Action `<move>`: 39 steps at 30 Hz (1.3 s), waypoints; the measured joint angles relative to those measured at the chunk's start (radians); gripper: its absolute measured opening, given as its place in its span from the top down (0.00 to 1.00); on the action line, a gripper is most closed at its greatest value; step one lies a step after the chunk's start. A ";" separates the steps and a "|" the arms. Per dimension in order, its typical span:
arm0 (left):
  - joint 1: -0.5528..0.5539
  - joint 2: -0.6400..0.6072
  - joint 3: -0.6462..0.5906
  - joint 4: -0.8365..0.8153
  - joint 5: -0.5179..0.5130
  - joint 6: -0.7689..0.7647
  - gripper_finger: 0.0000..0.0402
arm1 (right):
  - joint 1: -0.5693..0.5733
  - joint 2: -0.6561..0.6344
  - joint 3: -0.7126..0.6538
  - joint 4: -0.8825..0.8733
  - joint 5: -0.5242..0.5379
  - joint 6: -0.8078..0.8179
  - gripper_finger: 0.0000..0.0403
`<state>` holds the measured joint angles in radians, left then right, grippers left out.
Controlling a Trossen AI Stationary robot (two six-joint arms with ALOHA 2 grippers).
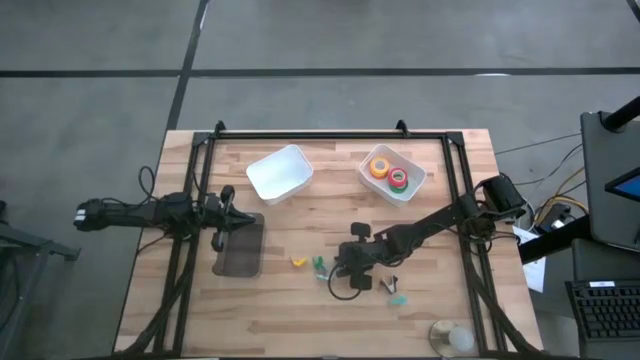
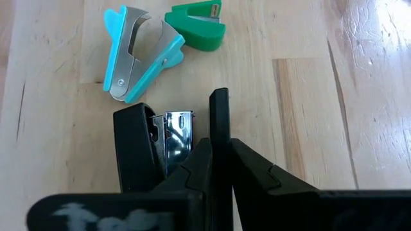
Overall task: Pick and place Stapler, Stapler remover, tape
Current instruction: Put the black stapler into the left white bin
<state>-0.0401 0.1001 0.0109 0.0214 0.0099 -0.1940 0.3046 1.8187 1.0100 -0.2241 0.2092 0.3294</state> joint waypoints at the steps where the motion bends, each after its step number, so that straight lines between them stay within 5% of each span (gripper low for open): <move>1: 0.000 0.000 0.000 0.000 0.000 0.000 0.97 | 0.000 0.000 0.000 0.000 0.000 -0.001 0.90; 39: 0.000 0.000 0.000 0.000 0.000 0.000 0.97 | -0.018 0.001 0.059 -0.123 0.026 -0.019 0.90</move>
<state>-0.0400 0.1001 0.0109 0.0216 0.0099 -0.1940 0.2867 1.8198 1.0687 -0.3470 0.2349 0.3107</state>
